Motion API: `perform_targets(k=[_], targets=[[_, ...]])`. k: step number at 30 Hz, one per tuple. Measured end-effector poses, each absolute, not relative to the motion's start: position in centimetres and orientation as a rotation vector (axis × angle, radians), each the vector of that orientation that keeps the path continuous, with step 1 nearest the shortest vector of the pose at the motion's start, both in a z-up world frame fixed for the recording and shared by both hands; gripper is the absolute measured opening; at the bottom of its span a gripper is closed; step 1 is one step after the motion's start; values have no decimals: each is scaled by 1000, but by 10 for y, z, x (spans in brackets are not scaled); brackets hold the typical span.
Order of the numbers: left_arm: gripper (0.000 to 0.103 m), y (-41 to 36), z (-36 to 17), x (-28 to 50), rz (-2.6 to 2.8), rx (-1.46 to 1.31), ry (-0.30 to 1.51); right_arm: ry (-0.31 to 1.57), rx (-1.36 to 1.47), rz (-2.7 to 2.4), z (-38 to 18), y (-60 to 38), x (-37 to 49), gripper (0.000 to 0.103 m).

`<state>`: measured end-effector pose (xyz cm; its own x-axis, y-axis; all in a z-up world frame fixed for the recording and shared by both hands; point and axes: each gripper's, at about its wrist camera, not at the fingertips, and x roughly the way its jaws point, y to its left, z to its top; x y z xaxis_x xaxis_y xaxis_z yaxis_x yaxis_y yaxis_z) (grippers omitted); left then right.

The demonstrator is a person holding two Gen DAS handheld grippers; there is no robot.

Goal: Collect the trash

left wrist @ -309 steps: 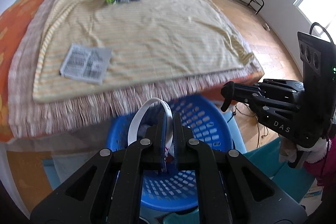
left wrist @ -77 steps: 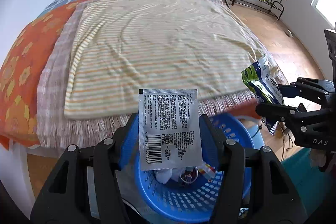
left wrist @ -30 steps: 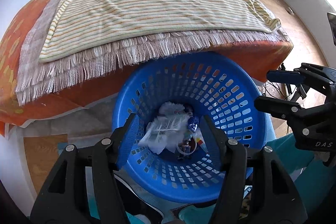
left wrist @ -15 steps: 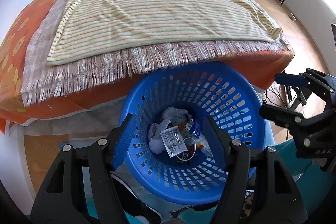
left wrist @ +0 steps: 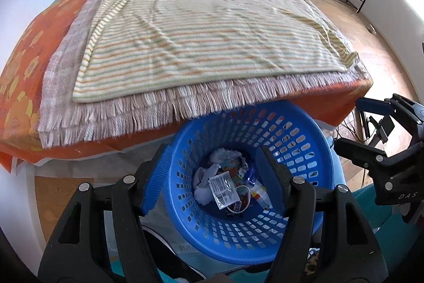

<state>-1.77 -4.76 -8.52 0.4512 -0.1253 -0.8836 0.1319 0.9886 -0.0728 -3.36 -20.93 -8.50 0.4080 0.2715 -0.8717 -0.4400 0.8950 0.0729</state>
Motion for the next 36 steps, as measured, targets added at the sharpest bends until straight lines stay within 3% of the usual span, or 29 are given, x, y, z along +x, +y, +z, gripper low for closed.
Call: perform_targets(k=[4, 31, 36], targets=[[76, -43, -77, -12, -148, -8, 1071, 1052, -179, 442, -79, -210, -29, 89], [82, -31, 13, 53, -113, 2, 866, 881, -193, 420, -1, -199, 34, 90], [85, -29, 14, 64, -109, -19, 855, 843, -170, 418, 4, -201, 45, 103]])
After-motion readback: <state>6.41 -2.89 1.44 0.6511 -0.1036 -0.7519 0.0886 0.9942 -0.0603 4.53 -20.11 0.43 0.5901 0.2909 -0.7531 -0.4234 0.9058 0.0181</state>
